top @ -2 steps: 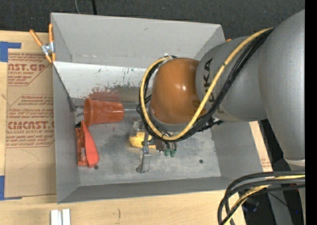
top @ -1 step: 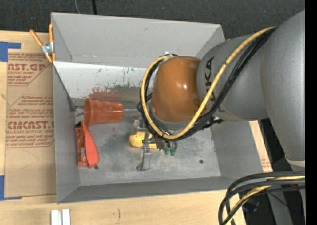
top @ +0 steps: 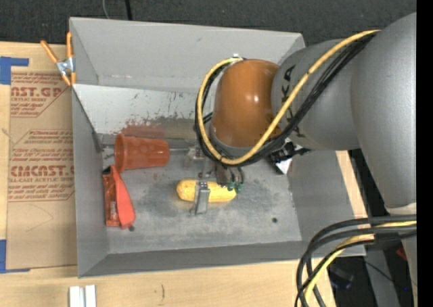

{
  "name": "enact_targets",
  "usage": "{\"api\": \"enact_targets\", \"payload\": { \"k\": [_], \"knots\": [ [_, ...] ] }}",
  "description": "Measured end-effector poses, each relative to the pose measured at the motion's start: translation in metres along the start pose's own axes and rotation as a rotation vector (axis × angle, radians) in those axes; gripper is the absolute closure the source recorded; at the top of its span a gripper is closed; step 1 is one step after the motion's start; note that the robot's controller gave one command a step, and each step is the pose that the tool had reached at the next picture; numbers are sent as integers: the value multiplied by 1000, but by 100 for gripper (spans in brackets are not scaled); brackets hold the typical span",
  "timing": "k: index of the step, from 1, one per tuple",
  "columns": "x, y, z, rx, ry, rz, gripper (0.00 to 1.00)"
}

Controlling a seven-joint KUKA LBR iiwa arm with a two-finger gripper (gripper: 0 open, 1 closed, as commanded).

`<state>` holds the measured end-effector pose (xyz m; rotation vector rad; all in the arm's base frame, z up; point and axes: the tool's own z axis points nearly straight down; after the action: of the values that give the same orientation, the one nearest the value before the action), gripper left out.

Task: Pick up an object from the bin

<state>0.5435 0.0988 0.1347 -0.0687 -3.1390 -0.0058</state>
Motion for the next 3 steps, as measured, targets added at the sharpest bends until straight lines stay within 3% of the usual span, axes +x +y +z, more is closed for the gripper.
{"api": "enact_targets", "payload": {
  "k": [1, 2, 3],
  "knots": [
    [-18, -21, 30, 3, -7, -46, 0],
    [-15, -46, 64, -2, -2, 198, 100],
    [-15, -46, 64, -3, -2, 198, 100]
  ]
}}
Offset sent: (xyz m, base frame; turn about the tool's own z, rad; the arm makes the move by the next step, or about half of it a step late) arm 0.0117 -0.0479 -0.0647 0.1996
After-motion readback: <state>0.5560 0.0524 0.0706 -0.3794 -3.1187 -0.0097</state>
